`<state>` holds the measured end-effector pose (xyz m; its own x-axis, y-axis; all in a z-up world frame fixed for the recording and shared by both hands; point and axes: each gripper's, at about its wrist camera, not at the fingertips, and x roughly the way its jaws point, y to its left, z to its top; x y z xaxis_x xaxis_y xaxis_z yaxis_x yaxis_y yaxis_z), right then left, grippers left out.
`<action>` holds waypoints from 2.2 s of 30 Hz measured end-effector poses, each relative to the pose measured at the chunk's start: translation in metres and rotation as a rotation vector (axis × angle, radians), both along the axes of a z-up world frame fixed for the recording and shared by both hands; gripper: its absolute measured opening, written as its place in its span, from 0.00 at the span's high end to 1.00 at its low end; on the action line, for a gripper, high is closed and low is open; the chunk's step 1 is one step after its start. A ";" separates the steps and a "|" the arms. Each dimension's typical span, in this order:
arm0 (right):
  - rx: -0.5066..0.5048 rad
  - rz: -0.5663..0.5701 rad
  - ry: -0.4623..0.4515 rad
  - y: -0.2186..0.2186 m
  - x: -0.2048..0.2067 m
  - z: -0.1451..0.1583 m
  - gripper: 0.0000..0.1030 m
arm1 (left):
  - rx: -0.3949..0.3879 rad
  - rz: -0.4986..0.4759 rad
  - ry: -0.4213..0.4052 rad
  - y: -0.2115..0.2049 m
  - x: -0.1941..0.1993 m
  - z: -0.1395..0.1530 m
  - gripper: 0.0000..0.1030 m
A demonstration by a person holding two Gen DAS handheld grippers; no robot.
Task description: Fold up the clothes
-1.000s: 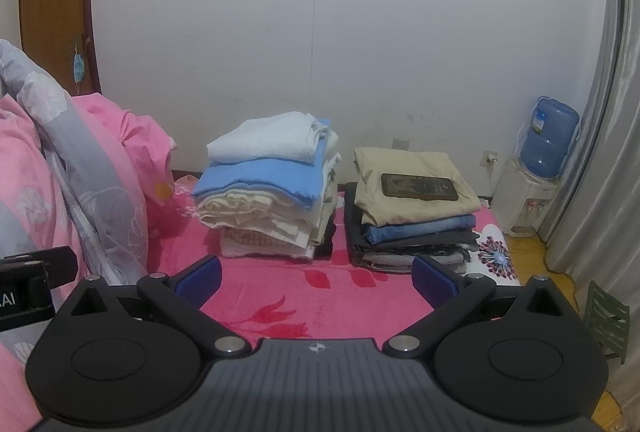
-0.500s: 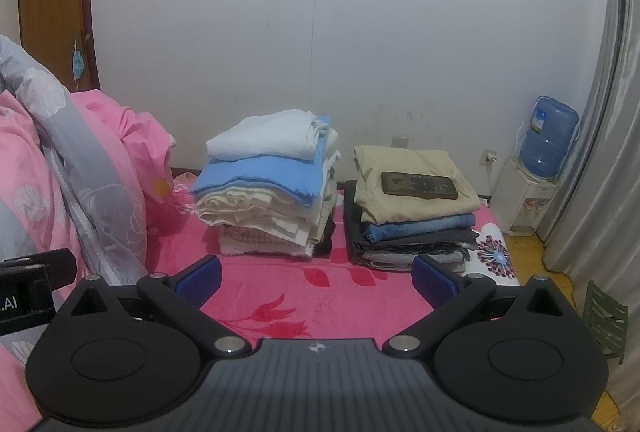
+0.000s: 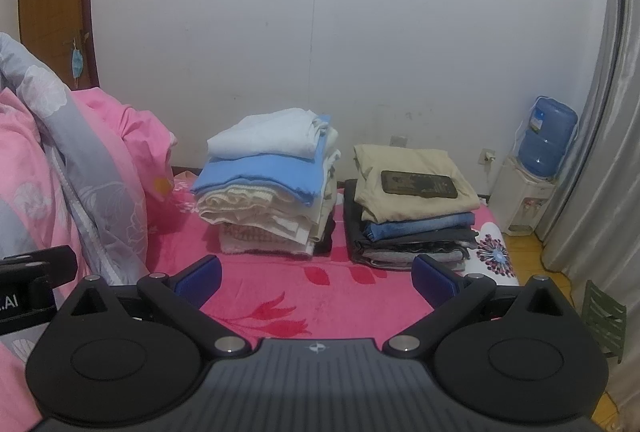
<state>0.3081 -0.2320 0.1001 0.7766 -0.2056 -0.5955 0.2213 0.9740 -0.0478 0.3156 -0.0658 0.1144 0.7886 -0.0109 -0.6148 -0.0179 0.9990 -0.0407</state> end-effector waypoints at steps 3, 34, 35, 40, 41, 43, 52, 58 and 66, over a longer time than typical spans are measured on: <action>-0.002 -0.001 0.002 0.000 0.000 0.000 0.00 | 0.001 -0.003 0.004 0.000 0.000 -0.001 0.00; -0.008 0.011 0.010 0.001 0.003 -0.001 0.00 | 0.009 0.000 0.003 -0.002 0.001 0.000 0.00; -0.008 0.011 0.010 0.001 0.003 -0.001 0.00 | 0.009 0.000 0.002 -0.001 0.001 0.000 0.00; -0.010 0.011 0.010 0.002 0.003 -0.001 0.00 | 0.008 -0.004 0.003 -0.001 0.001 0.000 0.00; -0.010 0.010 0.011 0.002 0.003 -0.001 0.00 | 0.008 -0.004 0.003 -0.001 0.001 -0.001 0.00; -0.011 0.009 0.011 0.002 0.003 -0.001 0.00 | 0.009 -0.005 0.004 -0.001 0.001 -0.001 0.00; -0.010 0.006 0.017 0.002 0.002 -0.002 0.00 | 0.009 -0.006 0.010 -0.001 0.003 -0.003 0.00; -0.008 0.006 0.018 0.002 0.002 -0.003 0.00 | 0.009 -0.004 0.011 -0.001 0.003 -0.003 0.00; -0.008 0.004 0.019 0.001 0.001 -0.003 0.00 | 0.013 -0.002 0.011 -0.002 0.003 -0.005 0.00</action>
<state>0.3092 -0.2309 0.0970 0.7658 -0.2073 -0.6088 0.2161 0.9745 -0.0600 0.3182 -0.0679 0.1095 0.7816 -0.0045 -0.6238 -0.0166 0.9995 -0.0280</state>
